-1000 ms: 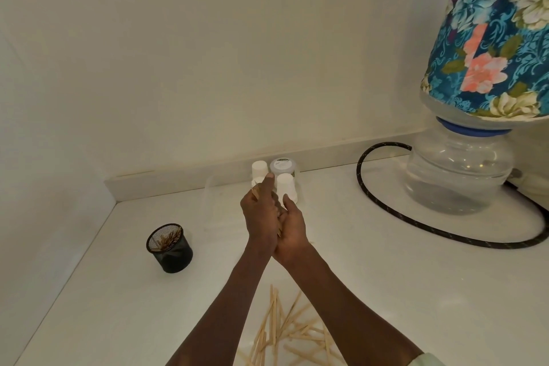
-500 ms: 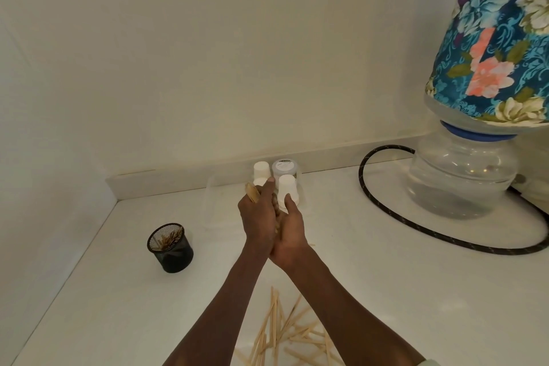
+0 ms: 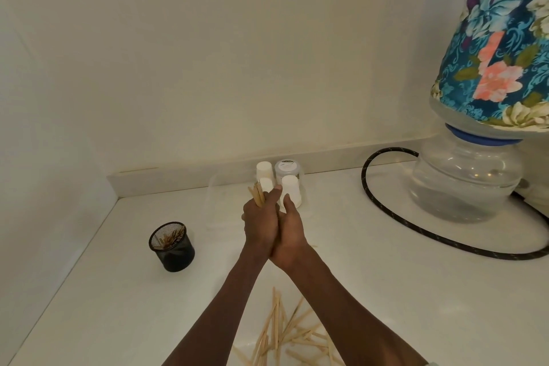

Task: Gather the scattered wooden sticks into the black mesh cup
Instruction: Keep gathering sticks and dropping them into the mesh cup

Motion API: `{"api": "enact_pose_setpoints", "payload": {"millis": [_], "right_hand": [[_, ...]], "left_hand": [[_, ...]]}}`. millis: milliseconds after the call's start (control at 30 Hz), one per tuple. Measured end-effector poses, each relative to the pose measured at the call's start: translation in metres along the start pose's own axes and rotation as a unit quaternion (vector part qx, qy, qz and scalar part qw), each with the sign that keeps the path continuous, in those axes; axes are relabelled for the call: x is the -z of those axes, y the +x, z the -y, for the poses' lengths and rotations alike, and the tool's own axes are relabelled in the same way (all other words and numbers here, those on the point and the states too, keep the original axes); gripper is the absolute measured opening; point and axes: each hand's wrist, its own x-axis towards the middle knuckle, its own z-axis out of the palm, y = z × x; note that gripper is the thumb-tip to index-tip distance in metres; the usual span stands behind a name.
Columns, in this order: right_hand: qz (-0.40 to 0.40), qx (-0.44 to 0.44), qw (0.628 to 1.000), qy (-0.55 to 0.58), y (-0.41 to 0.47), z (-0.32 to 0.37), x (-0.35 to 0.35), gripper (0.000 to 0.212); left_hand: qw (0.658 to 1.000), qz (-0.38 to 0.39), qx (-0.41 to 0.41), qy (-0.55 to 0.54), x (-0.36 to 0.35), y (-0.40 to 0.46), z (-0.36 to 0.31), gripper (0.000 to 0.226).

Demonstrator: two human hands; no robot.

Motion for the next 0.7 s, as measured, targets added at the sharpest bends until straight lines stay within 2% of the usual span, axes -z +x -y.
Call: {"api": "enact_pose_setpoints", "payload": {"millis": [67, 133, 200, 267, 333, 433, 500, 633, 700], "right_hand": [[0.003, 0.008, 0.999, -0.049, -0.001, -0.003, -0.001, 0.05], [-0.04, 0.067, 0.984, -0.162, 0.002, -0.003, 0.0, 0.04], [-0.098, 0.174, 0.933, -0.301, 0.005, 0.001, -0.002, 0.032], [-0.08, 0.294, 0.839, -0.452, 0.006, 0.008, -0.008, 0.027], [-0.007, 0.345, 0.721, -0.6, 0.004, 0.015, -0.018, 0.029], [0.097, 0.303, 0.571, -0.757, 0.0, 0.015, -0.033, 0.031], [0.119, 0.284, 0.486, -0.818, 0.0, 0.007, -0.04, 0.032], [0.127, 0.242, 0.387, -0.881, 0.001, -0.012, -0.05, 0.034], [0.123, 0.22, 0.362, -0.897, 0.005, -0.021, -0.055, 0.034]], "left_hand": [[1.0, -0.011, 0.006, -0.015, 0.003, 0.0, 0.001, 0.036], [0.999, -0.028, 0.006, -0.026, 0.007, 0.0, 0.006, 0.029], [0.999, -0.041, -0.003, -0.007, 0.013, 0.002, 0.013, 0.028], [0.998, -0.058, -0.012, 0.026, 0.02, 0.003, 0.021, 0.035], [0.995, -0.07, -0.04, 0.061, 0.028, 0.006, 0.029, 0.03], [0.979, -0.073, -0.122, 0.145, 0.042, 0.011, 0.04, 0.03], [0.963, -0.084, -0.164, 0.196, 0.054, 0.014, 0.046, 0.034], [0.937, -0.097, -0.217, 0.257, 0.074, 0.017, 0.055, 0.028], [0.935, -0.1, -0.216, 0.263, 0.083, 0.017, 0.058, 0.035]]}}
